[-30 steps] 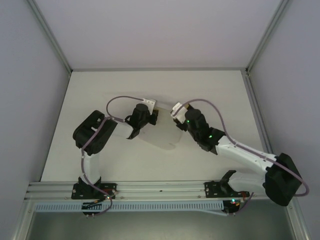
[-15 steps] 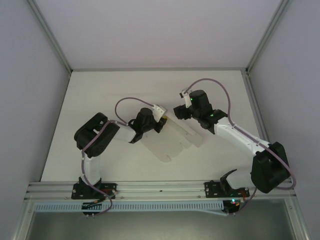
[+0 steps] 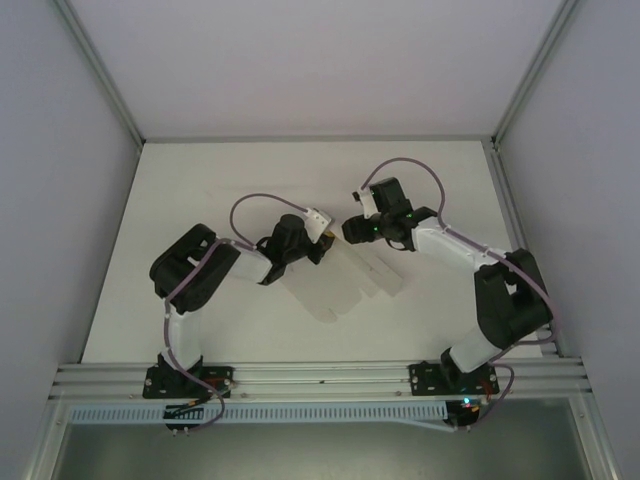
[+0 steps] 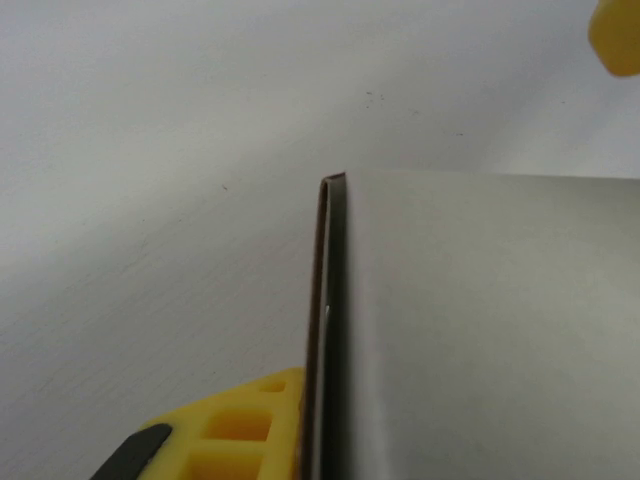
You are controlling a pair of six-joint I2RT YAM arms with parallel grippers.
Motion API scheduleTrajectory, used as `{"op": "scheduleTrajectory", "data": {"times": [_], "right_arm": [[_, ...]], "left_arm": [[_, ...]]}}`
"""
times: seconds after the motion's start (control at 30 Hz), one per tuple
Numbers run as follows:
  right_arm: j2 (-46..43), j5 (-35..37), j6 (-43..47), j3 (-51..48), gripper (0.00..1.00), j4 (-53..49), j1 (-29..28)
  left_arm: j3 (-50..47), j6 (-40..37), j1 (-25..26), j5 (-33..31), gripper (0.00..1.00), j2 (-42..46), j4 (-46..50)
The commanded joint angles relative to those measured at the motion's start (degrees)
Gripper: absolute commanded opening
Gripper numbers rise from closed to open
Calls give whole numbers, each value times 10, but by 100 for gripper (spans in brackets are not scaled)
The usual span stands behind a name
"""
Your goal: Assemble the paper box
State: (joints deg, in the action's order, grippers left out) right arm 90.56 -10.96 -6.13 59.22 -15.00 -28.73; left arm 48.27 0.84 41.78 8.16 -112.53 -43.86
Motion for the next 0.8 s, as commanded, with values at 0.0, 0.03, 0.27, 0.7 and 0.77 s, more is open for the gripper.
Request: {"op": "scheduleTrajectory", "data": {"times": [0.0,0.03,0.27,0.7,0.77], "right_arm": [[33,-17,-10,-11,57,-29,-1],[38,-13,-9,-18,57,-32,-1],[73,52,-14,-60,55,-44,-21],[101,110,5,-2,54,-94,-33],[69,109,6,13,56,-73,-32]], "left_arm": [[11,-9,3,14,16,-10,-6],[12,-9,3,14,16,-11,-4],[18,-4,0,10,14,-15,2],[37,35,-5,-20,0,-13,19],[42,60,-5,-74,0,-4,31]]}}
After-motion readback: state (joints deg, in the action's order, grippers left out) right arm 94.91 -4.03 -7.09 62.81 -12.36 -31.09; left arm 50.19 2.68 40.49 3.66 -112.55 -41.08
